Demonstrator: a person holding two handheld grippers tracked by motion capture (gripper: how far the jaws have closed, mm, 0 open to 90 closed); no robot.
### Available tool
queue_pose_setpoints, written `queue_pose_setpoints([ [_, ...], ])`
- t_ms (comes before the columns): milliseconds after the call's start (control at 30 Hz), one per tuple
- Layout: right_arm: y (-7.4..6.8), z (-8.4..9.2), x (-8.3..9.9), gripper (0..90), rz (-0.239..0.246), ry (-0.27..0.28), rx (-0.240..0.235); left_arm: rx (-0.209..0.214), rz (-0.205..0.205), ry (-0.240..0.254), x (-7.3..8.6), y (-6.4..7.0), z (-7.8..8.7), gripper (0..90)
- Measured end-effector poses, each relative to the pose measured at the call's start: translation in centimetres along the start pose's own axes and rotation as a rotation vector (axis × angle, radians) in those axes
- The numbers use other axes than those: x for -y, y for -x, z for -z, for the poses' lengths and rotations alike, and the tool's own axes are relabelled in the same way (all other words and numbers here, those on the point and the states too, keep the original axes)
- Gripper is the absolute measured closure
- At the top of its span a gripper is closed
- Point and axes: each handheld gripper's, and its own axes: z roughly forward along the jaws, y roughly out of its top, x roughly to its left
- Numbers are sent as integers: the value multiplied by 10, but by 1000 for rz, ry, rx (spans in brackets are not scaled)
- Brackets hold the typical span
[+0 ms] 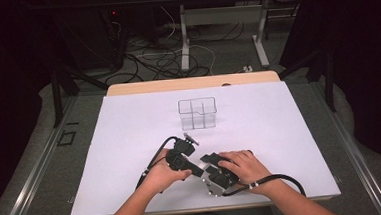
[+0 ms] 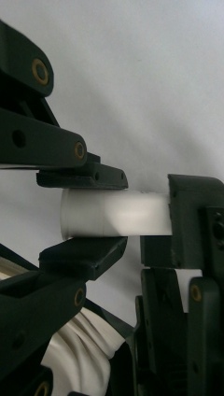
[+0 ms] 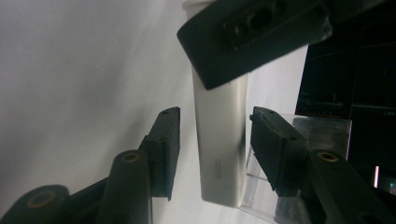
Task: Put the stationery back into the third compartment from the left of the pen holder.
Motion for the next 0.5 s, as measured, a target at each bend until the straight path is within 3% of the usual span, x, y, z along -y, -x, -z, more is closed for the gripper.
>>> queue_pose_setpoints([
  [167, 1, 0, -1, 585, 21, -8, 7, 19, 21, 17, 0, 0, 1, 671],
  [300, 0, 0, -2, 619, 30, 9, 14, 24, 19, 9, 0, 0, 0, 671],
  [500, -2, -1, -5, 644, 30, -14, 2, 28, 11, 8, -1, 1, -1, 671],
])
